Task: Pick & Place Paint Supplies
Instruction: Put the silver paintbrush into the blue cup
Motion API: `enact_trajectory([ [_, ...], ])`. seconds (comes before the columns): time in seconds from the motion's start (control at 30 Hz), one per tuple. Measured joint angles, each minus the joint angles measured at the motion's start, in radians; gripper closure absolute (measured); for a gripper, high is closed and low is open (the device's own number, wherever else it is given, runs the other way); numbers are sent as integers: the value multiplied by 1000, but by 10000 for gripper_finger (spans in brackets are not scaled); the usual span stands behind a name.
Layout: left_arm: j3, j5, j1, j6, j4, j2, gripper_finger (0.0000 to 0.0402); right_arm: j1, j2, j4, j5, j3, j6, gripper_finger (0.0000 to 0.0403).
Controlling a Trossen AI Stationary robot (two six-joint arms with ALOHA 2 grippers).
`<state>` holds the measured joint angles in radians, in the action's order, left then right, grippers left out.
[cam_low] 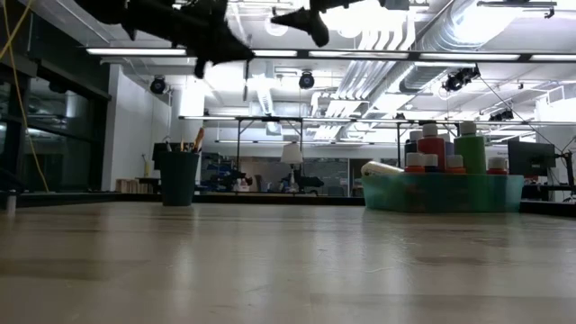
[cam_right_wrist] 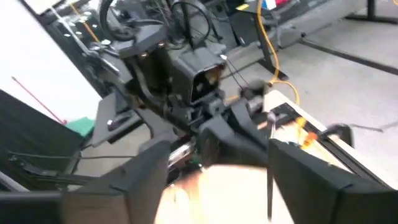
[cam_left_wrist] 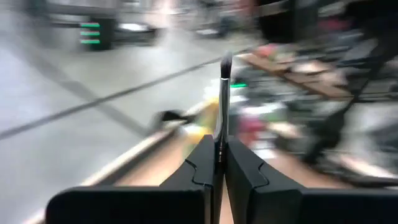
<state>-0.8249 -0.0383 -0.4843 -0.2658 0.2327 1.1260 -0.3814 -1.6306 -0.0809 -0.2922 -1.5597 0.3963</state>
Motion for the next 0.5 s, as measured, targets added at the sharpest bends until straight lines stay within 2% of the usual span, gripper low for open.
enact_trajectory([
  [0.13,0,271,0,37,-109,-21,392,-23,19,-72,1,0,0,98],
  [0.3,0,560,0,33,-193,-52,392,-37,24,-114,1,0,-4,66],
  [0.37,0,639,0,27,-214,-53,392,-38,24,-127,1,0,-4,62],
  [0.5,0,730,0,20,-276,-52,392,-38,24,-133,1,0,-8,62],
])
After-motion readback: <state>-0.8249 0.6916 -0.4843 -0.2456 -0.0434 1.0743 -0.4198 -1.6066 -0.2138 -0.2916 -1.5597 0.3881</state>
